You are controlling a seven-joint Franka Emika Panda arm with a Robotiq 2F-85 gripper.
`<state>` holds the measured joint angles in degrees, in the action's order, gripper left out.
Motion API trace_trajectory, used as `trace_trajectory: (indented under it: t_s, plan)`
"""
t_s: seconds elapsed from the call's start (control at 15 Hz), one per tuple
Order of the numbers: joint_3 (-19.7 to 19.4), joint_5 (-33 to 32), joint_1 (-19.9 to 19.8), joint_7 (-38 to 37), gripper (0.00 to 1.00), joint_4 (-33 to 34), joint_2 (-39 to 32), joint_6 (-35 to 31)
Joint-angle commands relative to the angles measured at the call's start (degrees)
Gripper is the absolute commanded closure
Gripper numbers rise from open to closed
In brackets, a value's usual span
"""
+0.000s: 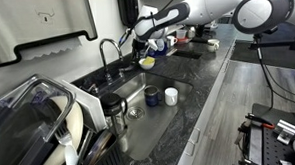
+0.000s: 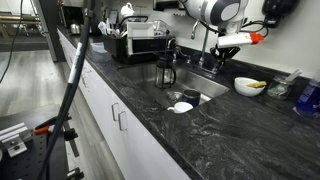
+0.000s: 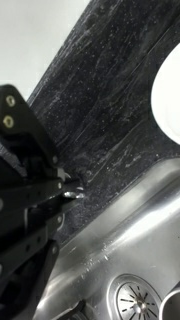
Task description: Open the tap
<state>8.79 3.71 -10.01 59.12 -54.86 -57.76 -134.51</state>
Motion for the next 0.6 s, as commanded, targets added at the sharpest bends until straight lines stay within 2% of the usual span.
trace_trajectory:
  t_s: [0.0, 0.27, 0.53]
  plan:
    - [3.24, 1.87, -0.36, 2.96, 0.97, -7.18, 4.71, 0.03]
    - [5.04, 3.02, -1.11, 3.70, 0.97, -12.32, 7.52, -1.74]
    - [3.89, 2.17, -0.22, 0.01, 0.97, -16.37, 9.44, -6.26]
